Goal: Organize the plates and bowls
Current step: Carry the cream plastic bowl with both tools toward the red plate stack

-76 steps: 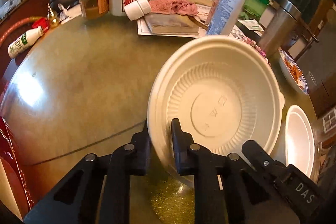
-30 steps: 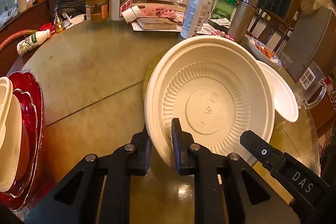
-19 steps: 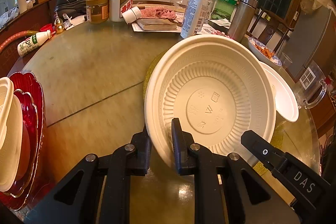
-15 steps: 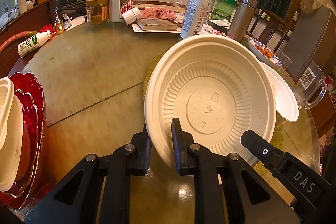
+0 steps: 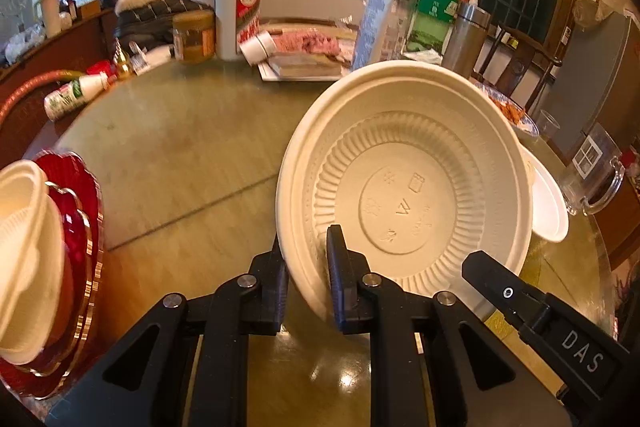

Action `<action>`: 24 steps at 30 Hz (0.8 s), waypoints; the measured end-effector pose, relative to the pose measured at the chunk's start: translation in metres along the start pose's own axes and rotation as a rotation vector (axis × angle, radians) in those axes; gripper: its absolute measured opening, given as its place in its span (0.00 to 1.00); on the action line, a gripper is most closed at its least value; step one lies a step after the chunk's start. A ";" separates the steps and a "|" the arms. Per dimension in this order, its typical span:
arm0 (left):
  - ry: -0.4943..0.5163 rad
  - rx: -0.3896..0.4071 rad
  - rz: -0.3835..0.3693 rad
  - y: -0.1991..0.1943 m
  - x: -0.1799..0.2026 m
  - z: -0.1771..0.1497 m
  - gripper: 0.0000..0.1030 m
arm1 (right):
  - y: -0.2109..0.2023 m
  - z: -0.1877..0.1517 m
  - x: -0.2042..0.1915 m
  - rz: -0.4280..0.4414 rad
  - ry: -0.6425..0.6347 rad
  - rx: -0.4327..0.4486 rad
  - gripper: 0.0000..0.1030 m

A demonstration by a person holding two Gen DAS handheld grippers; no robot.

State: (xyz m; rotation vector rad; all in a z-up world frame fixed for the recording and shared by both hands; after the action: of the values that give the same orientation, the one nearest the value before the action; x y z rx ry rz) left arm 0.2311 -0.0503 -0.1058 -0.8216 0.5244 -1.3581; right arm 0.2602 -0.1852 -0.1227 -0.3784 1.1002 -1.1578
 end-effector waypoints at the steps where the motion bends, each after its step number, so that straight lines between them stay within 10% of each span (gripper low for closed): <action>1: 0.001 0.007 0.004 -0.003 0.000 0.001 0.15 | -0.002 0.000 -0.001 0.003 -0.002 0.004 0.12; 24: -0.020 0.068 0.003 -0.062 -0.039 -0.003 0.16 | -0.042 -0.026 -0.053 0.052 -0.079 0.032 0.12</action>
State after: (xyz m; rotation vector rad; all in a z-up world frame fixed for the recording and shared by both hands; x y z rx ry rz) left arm 0.1826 -0.0135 -0.0654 -0.7783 0.4615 -1.3564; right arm 0.2169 -0.1488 -0.0774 -0.3658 1.0160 -1.1049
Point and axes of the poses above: each gripper's, at about its wrist camera, not at the fingertips, and y roughly the way its jaws point, x to its right, z to its top, the point moved 10 cm from there along y, roughly the way its jaws point, and after that the axes turned 5 degrees about -x, right-handed, at the moved point
